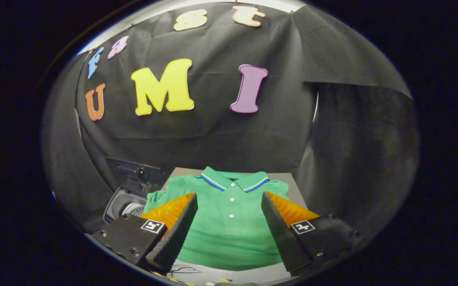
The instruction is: Put the clothes into the washing machine and then close the washing machine lid.
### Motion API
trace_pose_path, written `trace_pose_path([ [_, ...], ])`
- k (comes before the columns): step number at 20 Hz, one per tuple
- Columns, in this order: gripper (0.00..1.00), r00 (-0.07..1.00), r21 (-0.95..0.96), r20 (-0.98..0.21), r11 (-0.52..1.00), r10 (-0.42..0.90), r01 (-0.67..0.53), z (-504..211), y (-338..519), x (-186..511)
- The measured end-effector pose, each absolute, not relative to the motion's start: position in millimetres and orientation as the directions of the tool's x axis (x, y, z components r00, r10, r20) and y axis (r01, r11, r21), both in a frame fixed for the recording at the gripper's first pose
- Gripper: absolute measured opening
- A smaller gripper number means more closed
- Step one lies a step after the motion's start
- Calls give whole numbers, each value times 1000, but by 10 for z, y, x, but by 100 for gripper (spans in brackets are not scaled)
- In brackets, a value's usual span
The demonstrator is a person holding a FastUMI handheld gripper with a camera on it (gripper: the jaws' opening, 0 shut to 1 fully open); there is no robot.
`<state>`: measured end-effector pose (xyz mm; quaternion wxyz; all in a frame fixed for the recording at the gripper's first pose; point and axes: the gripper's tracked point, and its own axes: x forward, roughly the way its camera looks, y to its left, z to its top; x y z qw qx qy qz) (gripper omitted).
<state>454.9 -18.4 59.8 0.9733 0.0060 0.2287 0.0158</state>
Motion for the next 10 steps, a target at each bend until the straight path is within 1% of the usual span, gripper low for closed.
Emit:
trace_pose_path([
  [4, 100, 838, 29, -545, 999, 33, -20, 242, -192, 4839],
  [8, 100, 729, 46, -684, 999, 27, 6, -181, -192, 4945],
  [10, 97, 704, 58, -710, 998, 26, 21, -310, -166, 5006],
])
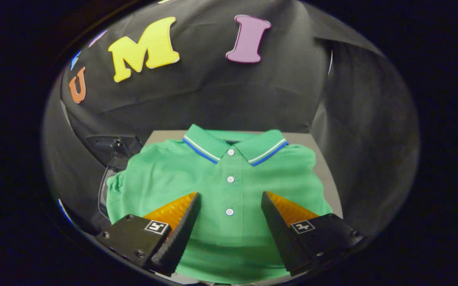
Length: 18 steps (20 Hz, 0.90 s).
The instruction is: Put the clothes into the washing machine and then close the washing machine lid.
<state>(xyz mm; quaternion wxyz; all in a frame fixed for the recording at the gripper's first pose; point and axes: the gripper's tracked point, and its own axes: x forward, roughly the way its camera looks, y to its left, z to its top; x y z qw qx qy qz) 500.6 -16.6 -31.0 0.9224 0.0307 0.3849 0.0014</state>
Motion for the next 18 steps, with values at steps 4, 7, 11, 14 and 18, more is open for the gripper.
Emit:
trace_pose_path([
  [4, 96, 664, -3, -747, 1000, -21, 29, -309, -174, 4981],
  [7, 95, 632, 5, -774, 999, -28, 51, -305, -149, 4971],
  [11, 93, 632, 19, -774, 997, -31, 72, -310, -152, 4968],
  [14, 89, 643, 18, -765, 997, -32, 72, -314, -141, 4978],
  [18, 50, 667, 3, -743, 995, -61, 95, -256, -153, 5007],
])
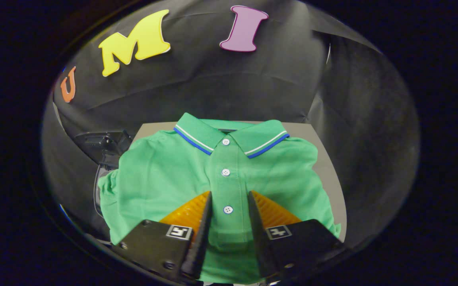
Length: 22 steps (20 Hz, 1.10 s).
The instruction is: Put the clothes into the washing machine and then close the washing machine lid.
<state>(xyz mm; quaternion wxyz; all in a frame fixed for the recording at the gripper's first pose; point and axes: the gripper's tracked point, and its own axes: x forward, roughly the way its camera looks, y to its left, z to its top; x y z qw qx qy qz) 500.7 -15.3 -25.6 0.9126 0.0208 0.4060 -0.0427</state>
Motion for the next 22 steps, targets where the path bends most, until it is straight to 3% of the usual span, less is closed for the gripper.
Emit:
trace_pose_path([
  [1, 35, 668, 7, -741, 995, -63, 102, -253, -127, 4997],
  [3, 17, 682, 22, -728, 991, -73, 129, -273, -113, 5023],
  [5, 7, 707, 58, -705, 988, -60, 142, -276, -110, 5027],
  [15, 5, 857, 331, -511, 935, 68, 124, 280, 27, 4805],
  [22, 4, 932, 439, -336, 898, 135, 28, 1033, 415, 4551],
])
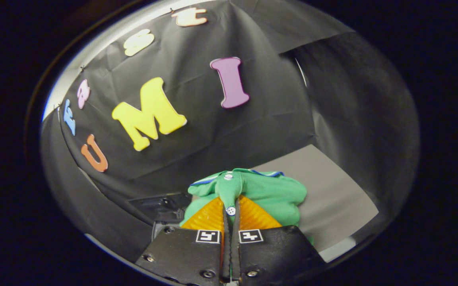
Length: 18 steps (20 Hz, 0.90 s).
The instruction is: Put the clothes into the washing machine and then close the washing machine lid.
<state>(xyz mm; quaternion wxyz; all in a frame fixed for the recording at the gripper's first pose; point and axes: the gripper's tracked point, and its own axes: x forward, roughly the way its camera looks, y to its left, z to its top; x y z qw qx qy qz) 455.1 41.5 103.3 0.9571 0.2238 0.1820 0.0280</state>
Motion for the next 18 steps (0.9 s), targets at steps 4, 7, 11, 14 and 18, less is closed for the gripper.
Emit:
trace_pose_path([
  [4, 4, 950, 438, -257, 898, 176, -48, 1417, 720, 4372],
  [7, 5, 958, 439, -201, 893, 205, -99, 1668, 946, 4273],
  [11, 5, 963, 399, -138, 903, 230, -159, 2008, 1246, 4081],
  [14, 4, 959, 376, -98, 902, 266, -212, 2258, 1556, 3973],
  [18, 5, 950, 340, -72, 903, 304, -264, 2400, 2019, 4025],
])
